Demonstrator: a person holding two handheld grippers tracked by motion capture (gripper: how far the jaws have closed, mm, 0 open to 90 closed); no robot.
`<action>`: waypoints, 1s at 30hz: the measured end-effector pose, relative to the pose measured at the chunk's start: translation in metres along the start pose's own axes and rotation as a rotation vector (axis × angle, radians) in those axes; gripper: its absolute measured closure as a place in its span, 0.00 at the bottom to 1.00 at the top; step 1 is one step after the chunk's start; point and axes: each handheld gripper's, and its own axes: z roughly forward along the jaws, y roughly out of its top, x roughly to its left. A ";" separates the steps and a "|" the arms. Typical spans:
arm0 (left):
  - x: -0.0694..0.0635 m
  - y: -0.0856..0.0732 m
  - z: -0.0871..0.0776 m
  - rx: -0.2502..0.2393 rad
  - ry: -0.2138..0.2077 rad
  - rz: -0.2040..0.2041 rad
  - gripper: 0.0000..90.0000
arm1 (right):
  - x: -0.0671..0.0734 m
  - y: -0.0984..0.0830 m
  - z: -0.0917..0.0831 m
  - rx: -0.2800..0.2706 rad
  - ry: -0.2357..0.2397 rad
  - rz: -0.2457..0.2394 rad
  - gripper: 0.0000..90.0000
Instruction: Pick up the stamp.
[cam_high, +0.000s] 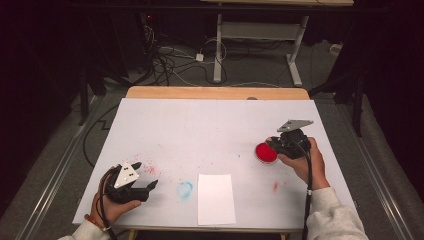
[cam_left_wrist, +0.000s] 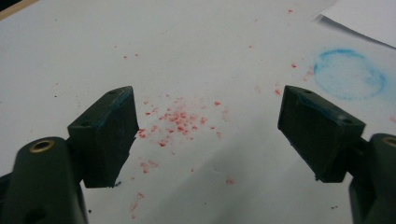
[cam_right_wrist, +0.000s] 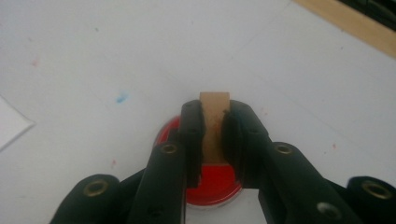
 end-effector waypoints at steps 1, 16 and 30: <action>0.000 0.000 0.000 0.000 0.000 0.000 0.22 | 0.000 0.001 -0.004 -0.014 0.000 0.002 0.85; -0.001 0.000 0.001 0.006 0.001 0.008 0.22 | 0.010 0.016 -0.049 -0.136 -0.030 -0.023 0.85; -0.001 0.000 0.001 0.013 0.000 0.015 0.22 | 0.009 0.006 -0.020 -0.039 -0.026 -0.026 0.85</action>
